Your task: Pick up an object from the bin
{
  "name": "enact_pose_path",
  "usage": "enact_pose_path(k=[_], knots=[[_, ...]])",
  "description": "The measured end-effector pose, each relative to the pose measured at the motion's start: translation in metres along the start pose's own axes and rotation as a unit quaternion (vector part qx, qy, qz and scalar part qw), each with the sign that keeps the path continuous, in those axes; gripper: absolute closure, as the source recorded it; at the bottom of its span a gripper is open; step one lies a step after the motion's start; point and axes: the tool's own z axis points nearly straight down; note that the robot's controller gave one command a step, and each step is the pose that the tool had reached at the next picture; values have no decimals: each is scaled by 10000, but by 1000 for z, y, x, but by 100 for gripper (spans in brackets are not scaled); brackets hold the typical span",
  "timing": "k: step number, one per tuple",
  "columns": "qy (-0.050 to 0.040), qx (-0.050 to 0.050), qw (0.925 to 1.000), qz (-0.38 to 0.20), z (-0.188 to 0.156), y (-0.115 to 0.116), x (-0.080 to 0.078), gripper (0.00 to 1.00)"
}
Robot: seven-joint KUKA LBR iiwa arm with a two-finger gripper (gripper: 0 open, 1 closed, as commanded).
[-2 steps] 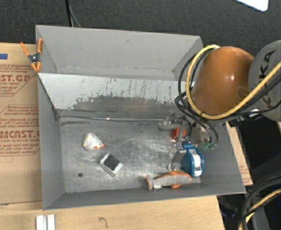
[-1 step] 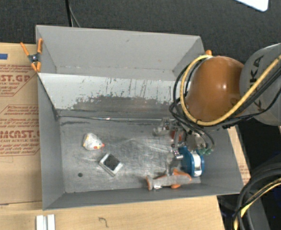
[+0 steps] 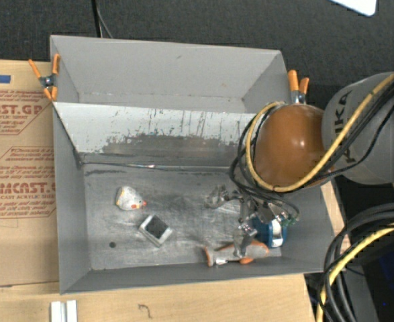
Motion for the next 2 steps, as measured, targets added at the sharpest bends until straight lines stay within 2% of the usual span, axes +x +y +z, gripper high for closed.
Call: enact_pose_path(k=[1,2], knots=[[21,-13,9963,-854,40,4,-4,0],[-26,-7,9998,-172,51,-11,6,0]])
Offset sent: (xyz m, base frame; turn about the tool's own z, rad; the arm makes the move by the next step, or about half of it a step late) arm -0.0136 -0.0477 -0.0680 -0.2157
